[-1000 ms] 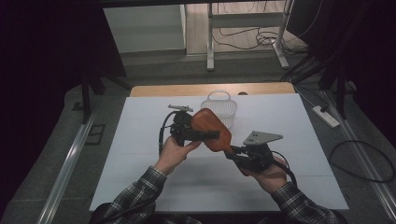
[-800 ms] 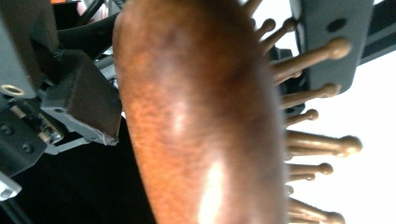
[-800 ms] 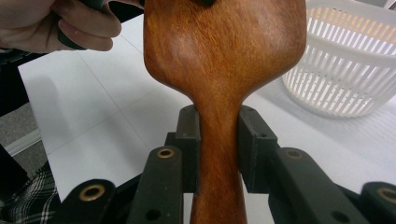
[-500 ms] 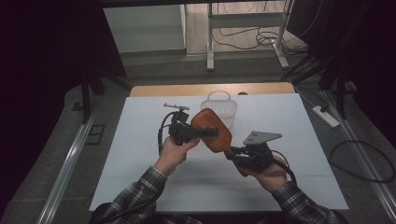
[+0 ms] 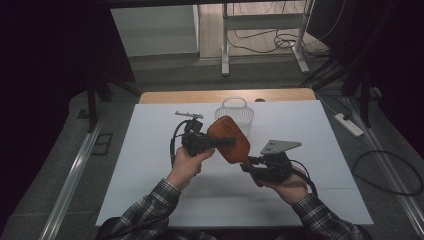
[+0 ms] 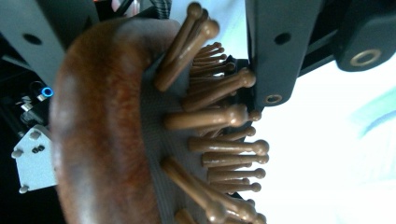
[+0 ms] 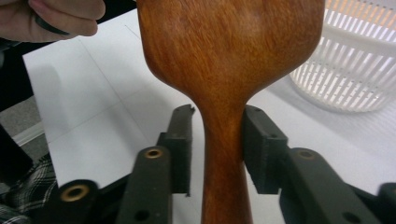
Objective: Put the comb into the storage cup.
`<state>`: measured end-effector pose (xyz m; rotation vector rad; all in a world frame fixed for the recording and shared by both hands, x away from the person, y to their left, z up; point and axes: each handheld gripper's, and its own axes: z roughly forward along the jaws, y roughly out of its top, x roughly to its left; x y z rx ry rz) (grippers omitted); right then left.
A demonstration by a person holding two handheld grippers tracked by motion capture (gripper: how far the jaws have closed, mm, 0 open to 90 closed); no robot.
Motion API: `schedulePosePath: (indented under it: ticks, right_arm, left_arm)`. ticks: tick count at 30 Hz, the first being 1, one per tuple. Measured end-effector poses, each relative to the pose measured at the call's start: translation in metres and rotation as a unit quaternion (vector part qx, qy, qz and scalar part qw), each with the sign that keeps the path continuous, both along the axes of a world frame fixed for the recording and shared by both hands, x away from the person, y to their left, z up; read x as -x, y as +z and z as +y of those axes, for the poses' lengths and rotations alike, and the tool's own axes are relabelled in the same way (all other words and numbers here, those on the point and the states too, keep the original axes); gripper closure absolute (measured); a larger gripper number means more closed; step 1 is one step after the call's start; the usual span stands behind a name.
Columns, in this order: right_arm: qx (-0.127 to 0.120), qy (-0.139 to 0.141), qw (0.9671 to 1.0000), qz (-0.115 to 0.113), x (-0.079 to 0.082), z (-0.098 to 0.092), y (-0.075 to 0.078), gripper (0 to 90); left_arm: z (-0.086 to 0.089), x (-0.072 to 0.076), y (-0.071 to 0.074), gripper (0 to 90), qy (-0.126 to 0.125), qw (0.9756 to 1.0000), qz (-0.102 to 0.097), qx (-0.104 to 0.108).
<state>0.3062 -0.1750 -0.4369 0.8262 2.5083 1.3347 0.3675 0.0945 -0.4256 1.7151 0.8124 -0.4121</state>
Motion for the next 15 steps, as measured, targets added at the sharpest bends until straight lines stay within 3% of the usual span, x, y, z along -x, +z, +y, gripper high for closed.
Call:
schedulePosePath:
  ticks: [7, 15]
  right_arm:
    - [0.024, 0.004, 0.9997, 0.001, -0.001, 0.0005, -0.0029, 45.6]
    - [0.025, 0.004, 0.9992, 0.031, -0.0066, -0.0046, -0.0046, 32.2]
  left_arm:
    - [0.0044, 0.0008, 0.0038, 54.0, 0.014, 0.9996, -0.019, -0.016]
    - [0.0075, 0.0012, 0.0074, 54.0, 0.021, 0.999, -0.03, -0.025]
